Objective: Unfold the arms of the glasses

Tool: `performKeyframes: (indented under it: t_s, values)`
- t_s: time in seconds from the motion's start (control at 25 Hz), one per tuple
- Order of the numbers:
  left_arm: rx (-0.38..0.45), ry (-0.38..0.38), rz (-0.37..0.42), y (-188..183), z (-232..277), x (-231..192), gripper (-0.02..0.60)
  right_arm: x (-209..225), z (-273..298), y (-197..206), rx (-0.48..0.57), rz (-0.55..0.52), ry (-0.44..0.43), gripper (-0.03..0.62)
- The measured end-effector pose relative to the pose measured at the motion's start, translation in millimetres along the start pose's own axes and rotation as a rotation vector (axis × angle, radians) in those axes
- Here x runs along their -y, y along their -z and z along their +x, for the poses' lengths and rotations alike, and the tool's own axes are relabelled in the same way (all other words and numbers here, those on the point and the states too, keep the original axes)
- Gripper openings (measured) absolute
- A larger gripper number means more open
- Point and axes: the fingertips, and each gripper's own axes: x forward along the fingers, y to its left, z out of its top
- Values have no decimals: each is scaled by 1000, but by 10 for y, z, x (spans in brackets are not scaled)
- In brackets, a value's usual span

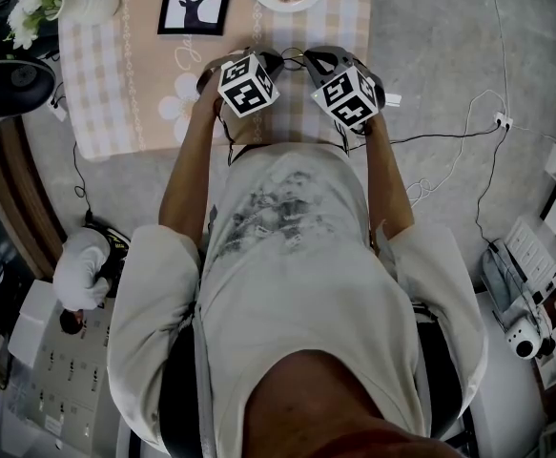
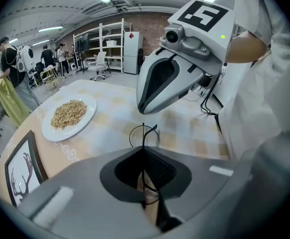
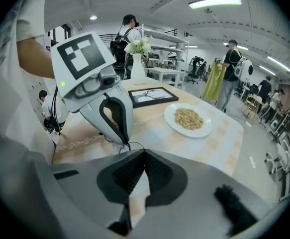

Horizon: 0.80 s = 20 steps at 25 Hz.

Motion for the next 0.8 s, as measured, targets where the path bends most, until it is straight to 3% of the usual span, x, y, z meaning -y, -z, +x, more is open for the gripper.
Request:
performKeyframes:
  t_s: [0.48, 0.8]
  values:
    - [-6, 10, 15, 16, 5, 13, 12, -118, 203, 130, -88, -160, -56, 18]
    - [-1, 17, 9, 14, 5, 16, 12, -126, 245, 140, -93, -187, -73, 18]
